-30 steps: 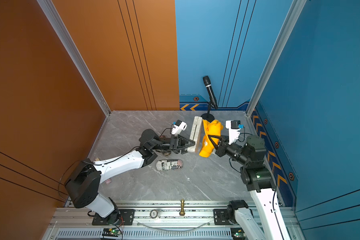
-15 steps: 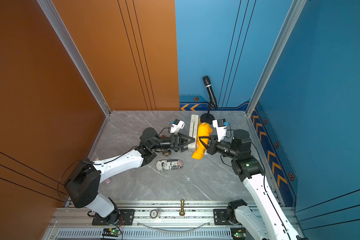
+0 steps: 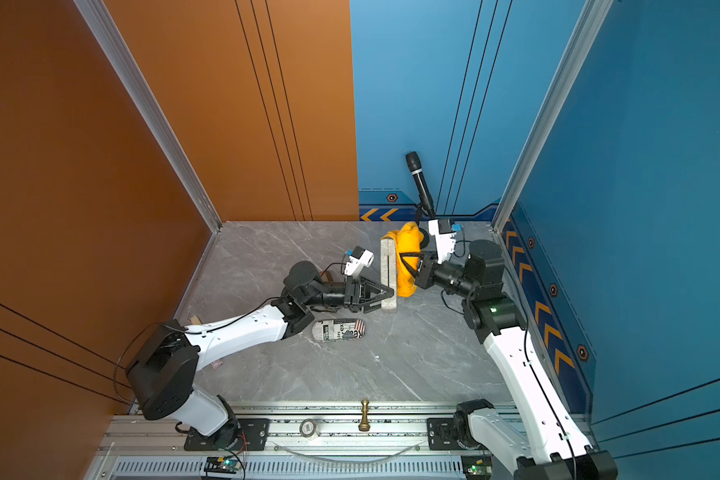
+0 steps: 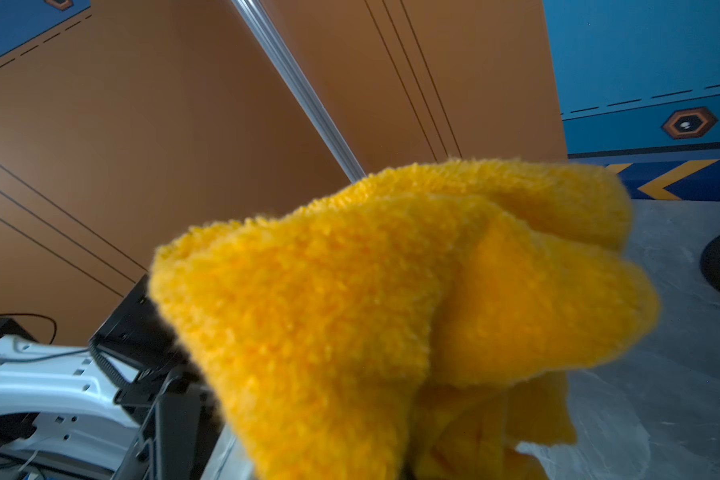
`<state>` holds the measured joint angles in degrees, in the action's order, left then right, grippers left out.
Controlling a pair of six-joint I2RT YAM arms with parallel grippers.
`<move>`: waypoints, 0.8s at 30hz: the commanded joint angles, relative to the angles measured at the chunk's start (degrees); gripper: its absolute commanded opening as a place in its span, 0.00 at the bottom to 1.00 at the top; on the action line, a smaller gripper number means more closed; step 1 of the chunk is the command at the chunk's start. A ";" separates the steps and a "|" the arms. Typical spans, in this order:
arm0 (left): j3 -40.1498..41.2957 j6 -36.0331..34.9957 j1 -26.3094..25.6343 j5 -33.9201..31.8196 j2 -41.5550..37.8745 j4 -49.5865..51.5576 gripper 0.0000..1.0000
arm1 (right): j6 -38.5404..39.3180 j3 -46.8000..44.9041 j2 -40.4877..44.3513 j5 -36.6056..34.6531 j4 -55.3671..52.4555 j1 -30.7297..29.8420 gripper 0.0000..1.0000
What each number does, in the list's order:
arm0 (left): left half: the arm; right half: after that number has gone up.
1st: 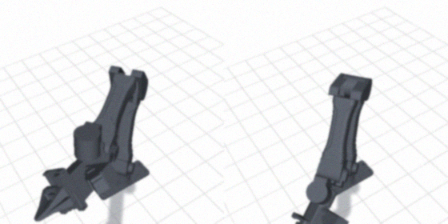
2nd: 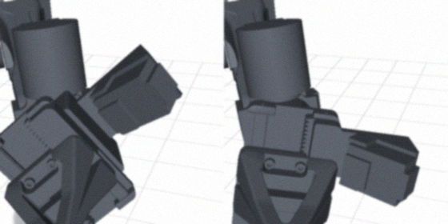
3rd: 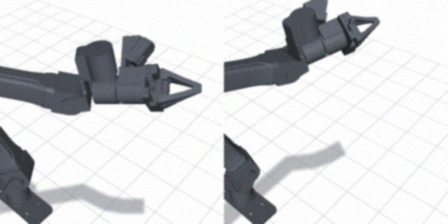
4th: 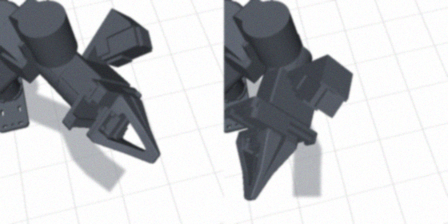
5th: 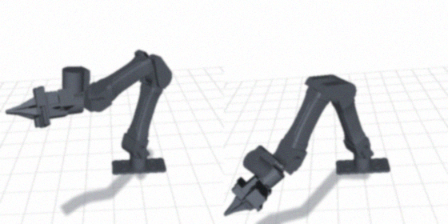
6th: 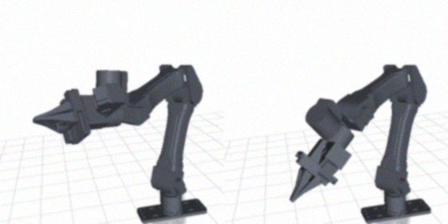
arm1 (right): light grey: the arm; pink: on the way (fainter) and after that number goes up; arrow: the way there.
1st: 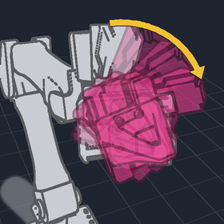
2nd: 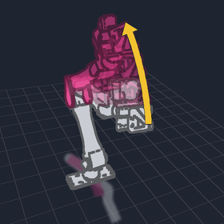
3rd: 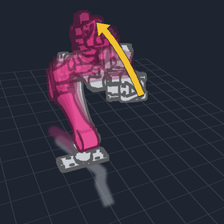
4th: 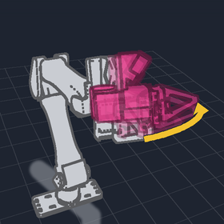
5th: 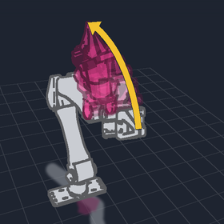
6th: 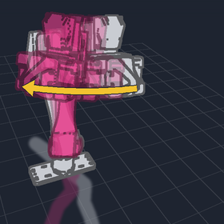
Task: Wipe the eyeglass case
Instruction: Wipe the dirt from the eyeglass case.
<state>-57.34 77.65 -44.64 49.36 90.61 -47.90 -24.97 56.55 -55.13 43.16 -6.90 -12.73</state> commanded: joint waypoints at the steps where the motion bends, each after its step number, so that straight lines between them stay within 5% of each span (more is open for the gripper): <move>1: -3.57 -4.47 0.53 -4.29 -0.91 4.47 0.36 | -3.46 -6.11 4.51 2.79 1.35 -5.31 0.00; 10: -6.56 -7.94 -0.35 -12.23 1.68 7.03 0.36 | -20.17 -18.05 7.53 0.48 17.33 -12.46 0.00; 19: -8.46 -10.66 0.18 -21.58 7.08 13.46 0.36 | -21.64 -17.95 14.25 -2.50 5.84 -15.25 0.00; 24: -12.10 -9.39 0.20 -22.55 12.33 15.29 0.36 | -17.97 -14.71 19.67 -1.28 -6.99 -9.93 0.00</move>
<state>-65.49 67.85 -44.29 38.17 98.30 -33.71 -44.71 38.92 -38.37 20.51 -4.43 -21.21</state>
